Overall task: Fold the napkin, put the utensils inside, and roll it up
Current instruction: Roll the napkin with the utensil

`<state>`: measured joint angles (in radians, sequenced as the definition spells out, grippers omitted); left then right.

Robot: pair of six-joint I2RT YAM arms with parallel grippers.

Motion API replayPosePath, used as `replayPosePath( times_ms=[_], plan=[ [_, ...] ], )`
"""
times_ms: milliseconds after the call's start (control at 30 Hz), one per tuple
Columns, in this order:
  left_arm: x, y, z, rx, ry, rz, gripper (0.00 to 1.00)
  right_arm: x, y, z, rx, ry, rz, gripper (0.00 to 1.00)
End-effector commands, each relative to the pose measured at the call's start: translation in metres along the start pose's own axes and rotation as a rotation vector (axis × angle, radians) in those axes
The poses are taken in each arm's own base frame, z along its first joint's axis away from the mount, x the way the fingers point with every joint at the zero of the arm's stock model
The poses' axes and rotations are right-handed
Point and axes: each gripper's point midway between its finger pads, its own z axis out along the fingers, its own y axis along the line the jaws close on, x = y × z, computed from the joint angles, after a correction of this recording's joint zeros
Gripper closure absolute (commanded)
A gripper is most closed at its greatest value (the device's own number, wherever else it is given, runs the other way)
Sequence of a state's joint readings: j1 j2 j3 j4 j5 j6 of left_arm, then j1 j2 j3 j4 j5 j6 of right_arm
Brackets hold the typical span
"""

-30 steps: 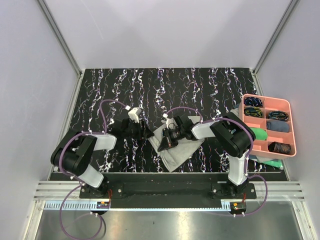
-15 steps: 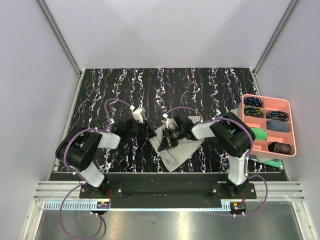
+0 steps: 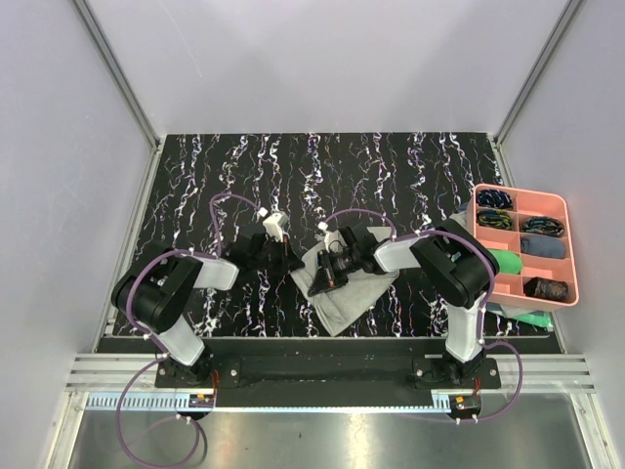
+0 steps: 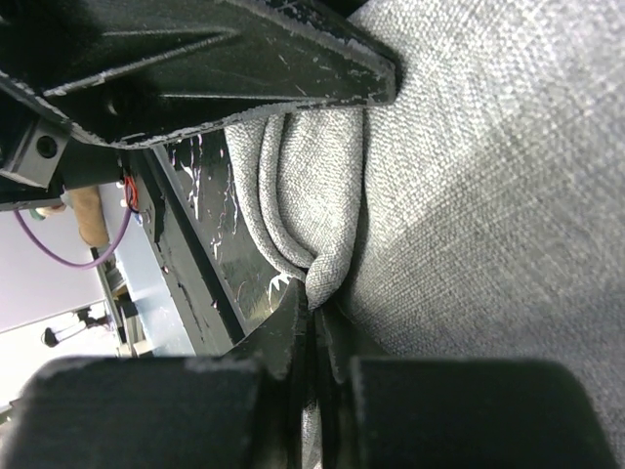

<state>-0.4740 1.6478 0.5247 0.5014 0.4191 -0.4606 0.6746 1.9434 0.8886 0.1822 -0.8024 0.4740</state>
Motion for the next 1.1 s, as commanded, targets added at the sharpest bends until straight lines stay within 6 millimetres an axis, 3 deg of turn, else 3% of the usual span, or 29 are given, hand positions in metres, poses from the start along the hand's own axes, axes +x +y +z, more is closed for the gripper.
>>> replayPosePath(
  times_ms=[0, 33, 167, 367, 400, 433, 500, 533, 600, 667, 800, 1067],
  plan=[
    [0.025, 0.024, -0.006, -0.132, 0.109, -0.002, 1.0, 0.001, -0.017, -0.01, 0.143, -0.024, 0.008, 0.87],
    [0.026, 0.025, -0.007, -0.143, 0.126, -0.005, 1.0, 0.0, -0.01, -0.017, 0.155, -0.026, 0.001, 0.76],
    [0.027, 0.029, -0.006, -0.174, 0.16, -0.01, 1.0, -0.006, 0.007, -0.041, 0.209, -0.067, -0.043, 0.59],
    [0.029, 0.031, -0.004, -0.189, 0.191, -0.031, 1.0, -0.007, 0.039, -0.065, 0.372, -0.146, -0.226, 0.42],
    [0.029, 0.029, -0.004, -0.186, 0.194, -0.034, 1.0, -0.013, 0.033, -0.07, 0.474, -0.194, -0.265, 0.36],
    [0.029, 0.03, -0.004, -0.187, 0.199, -0.042, 1.0, -0.001, 0.045, -0.064, 0.5, -0.184, -0.328, 0.32],
    [0.03, 0.029, -0.003, -0.184, 0.202, -0.054, 1.0, -0.008, 0.035, -0.073, 0.653, -0.252, -0.375, 0.26],
    [0.03, 0.029, -0.003, -0.184, 0.202, -0.055, 1.0, 0.004, 0.037, -0.065, 0.684, -0.229, -0.414, 0.26],
    [0.032, 0.029, -0.003, -0.181, 0.204, -0.064, 1.0, 0.006, 0.03, -0.064, 0.78, -0.241, -0.454, 0.26],
    [0.031, 0.028, -0.003, -0.177, 0.2, -0.065, 1.0, 0.013, 0.037, -0.055, 0.821, -0.247, -0.51, 0.28],
    [0.035, 0.028, -0.004, -0.178, 0.205, -0.072, 1.0, 0.025, 0.036, -0.036, 0.864, -0.194, -0.554, 0.36],
    [0.036, 0.028, -0.007, -0.174, 0.207, -0.066, 1.0, 0.045, 0.019, -0.025, 0.926, -0.122, -0.552, 0.48]
  ],
)
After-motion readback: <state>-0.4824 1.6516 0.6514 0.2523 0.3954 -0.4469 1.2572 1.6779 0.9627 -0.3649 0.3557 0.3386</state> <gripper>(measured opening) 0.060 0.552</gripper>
